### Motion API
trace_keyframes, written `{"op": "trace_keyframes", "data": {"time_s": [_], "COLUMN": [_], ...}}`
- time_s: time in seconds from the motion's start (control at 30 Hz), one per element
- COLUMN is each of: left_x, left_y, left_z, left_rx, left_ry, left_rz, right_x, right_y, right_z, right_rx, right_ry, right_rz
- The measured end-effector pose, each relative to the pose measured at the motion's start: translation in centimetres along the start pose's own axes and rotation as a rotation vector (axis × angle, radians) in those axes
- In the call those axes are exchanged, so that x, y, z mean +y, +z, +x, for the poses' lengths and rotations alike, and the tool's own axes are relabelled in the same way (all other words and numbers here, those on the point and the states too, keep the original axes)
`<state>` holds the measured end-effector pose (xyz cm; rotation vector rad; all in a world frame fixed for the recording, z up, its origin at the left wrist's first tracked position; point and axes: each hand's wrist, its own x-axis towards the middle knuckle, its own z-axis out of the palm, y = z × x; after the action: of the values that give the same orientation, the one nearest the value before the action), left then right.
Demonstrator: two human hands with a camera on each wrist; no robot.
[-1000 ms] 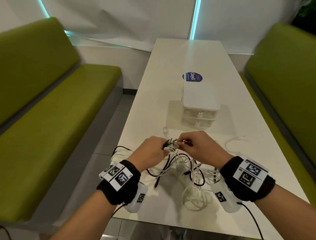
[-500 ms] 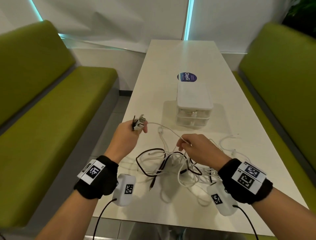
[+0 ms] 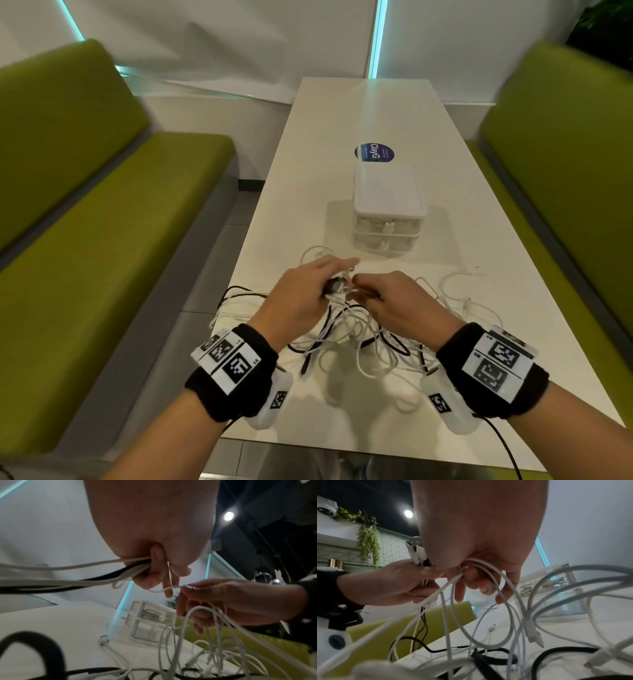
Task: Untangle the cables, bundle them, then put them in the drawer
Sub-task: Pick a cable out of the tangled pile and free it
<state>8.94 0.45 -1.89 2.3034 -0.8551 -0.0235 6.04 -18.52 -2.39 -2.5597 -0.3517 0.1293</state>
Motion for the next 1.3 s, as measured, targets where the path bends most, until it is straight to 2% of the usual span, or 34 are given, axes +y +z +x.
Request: {"op": "trace_keyframes", "data": {"time_s": [0.1,0.2,0.33,0.5,0.67,0.73,0.83,1.0,1.07,1.17,1.3], "left_x": [0.7,0.8,0.4,0.0,-0.9,-1.3,-1.6,-3.3,-3.9,-3.8,-1.7], "left_y": [0.6,0.8,0.5,0.1,-1.1,-1.7,-1.8,-3.1,-3.3,-2.4,-1.0], "left_z": [0.5,0.4,0.2,0.8,1.0,1.1,0.8,0.5,0.3,-0.1,-0.4], "left_rx": [-0.146,-0.167,-0.047,0.115,0.307,0.333,0.298,0.436,0.374,0.255,0.309], "left_ry": [-0.079,-0.108,-0.110,-0.202,-0.399,-0.441,-0.439,-0.547,-0.583,-0.509,-0.231], "left_rz": [0.179,0.219,0.204,0.126,-0.233,-0.285,-0.200,-0.145,-0.086,0.092,0.057], "right_x": [-0.1,0.2,0.4,-0.4,-0.9,-1.1,-1.5,-0.3,0.3,0.4,-0.3], "right_y": [0.0,0.6,0.8,0.1,-0.1,0.3,0.5,0.5,0.6,0.9,1.1], "right_z": [-0.1,-0.4,-0.6,-0.1,-0.1,-0.4,-0.6,-0.8,-1.0,-0.9,-0.8], "right_rx": [-0.044,-0.079,-0.064,-0.020,-0.008,-0.010,-0.025,-0.093,-0.113,-0.108,-0.123], "right_ry": [-0.002,0.015,0.042,0.046,0.086,0.096,0.118,0.152,0.155,0.143,0.133], "right_rz": [0.011,-0.004,0.001,0.021,0.011,0.014,0.020,-0.025,-0.025,-0.055,-0.111]}}
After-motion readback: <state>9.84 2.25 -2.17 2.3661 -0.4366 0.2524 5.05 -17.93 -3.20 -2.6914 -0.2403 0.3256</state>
